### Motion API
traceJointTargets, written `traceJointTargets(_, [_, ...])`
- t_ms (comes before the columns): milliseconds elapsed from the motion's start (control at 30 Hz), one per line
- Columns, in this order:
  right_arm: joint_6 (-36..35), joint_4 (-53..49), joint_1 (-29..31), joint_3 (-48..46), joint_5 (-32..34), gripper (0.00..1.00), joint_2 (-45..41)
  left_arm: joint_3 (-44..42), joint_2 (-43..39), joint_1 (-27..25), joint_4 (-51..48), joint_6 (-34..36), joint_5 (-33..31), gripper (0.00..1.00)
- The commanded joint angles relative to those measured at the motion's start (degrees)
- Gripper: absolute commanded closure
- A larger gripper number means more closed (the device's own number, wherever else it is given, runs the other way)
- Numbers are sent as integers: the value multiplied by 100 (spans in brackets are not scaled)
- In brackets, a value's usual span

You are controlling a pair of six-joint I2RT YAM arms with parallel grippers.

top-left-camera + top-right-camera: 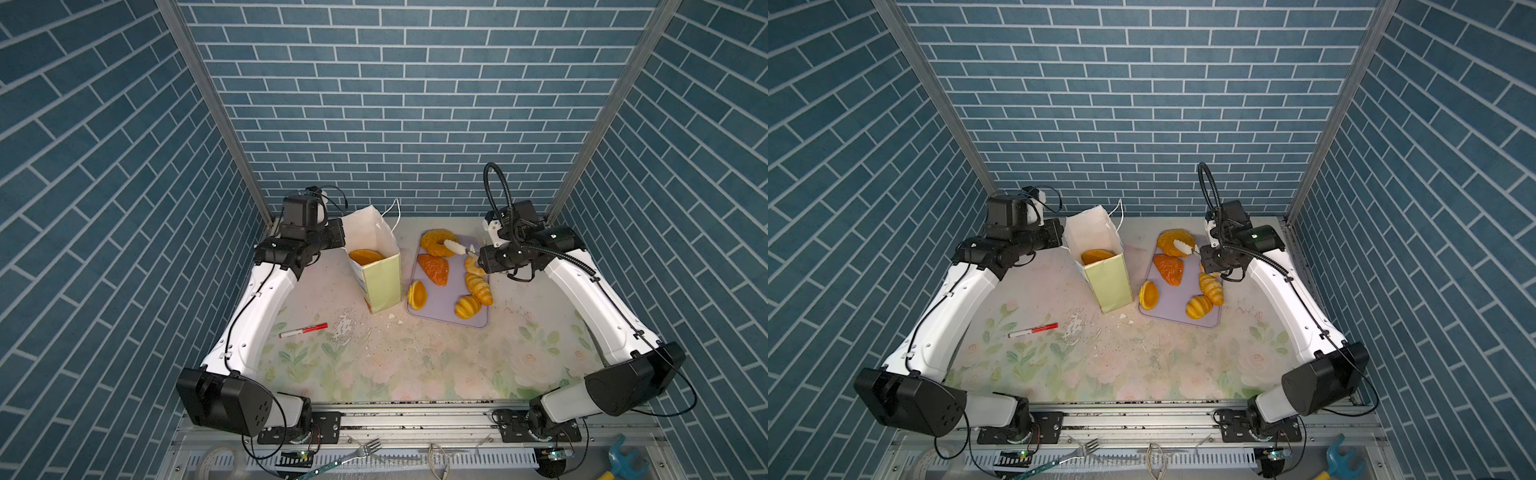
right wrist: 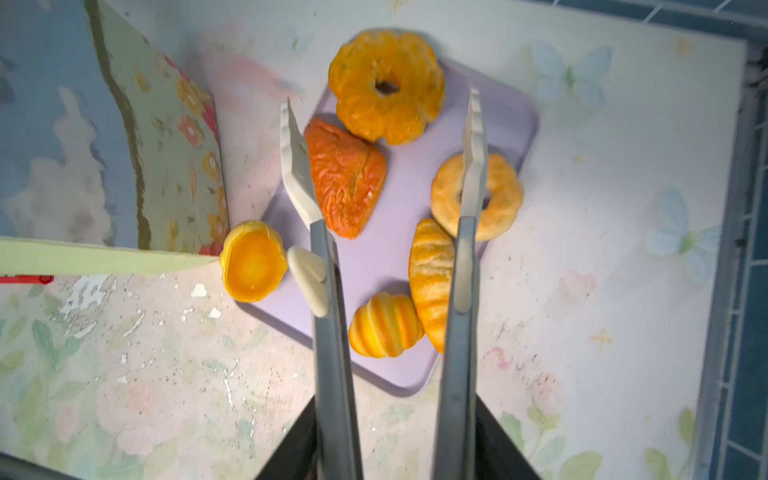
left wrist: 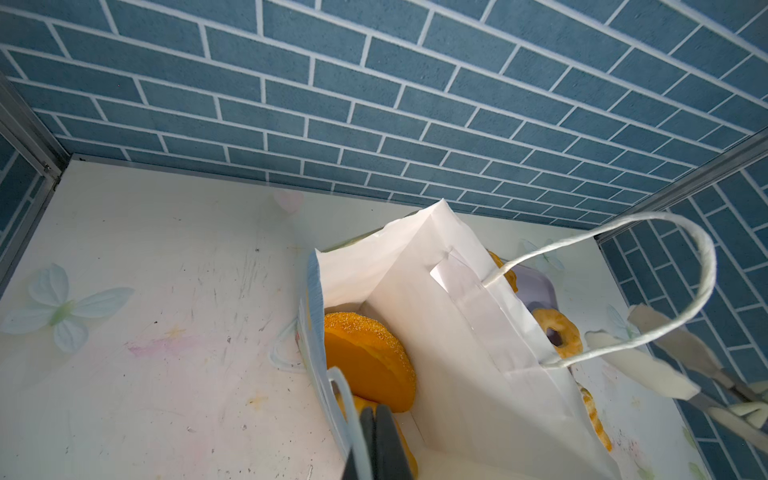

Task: Place the fake bread into the paper bag
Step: 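Move the empty tongs back from the bag to the bread tray, then lower the tongs onto the small yellow bun slice and close them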

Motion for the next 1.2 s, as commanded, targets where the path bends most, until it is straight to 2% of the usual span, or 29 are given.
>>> traceJointTargets(0, [411,61,6,-273,-569,51,35,206,79,55,-100,122,44,100])
traceJointTargets(300, [566,349,407,-655,-1225,49,256,289,141,57,-94,115,140,100])
traceJointTargets(833, [525,519,996,-295,-1371,47,1197,16,-6,59,-38,44,169,100])
traceJointTargets(1033, [570,606,1019,-414,-1589,49,1279,3,-8,60,-28,31,156,100])
traceJointTargets(1167, [566,599,1036,-493,-1705,55,1283,-20,-28,55,-12,18,169,100])
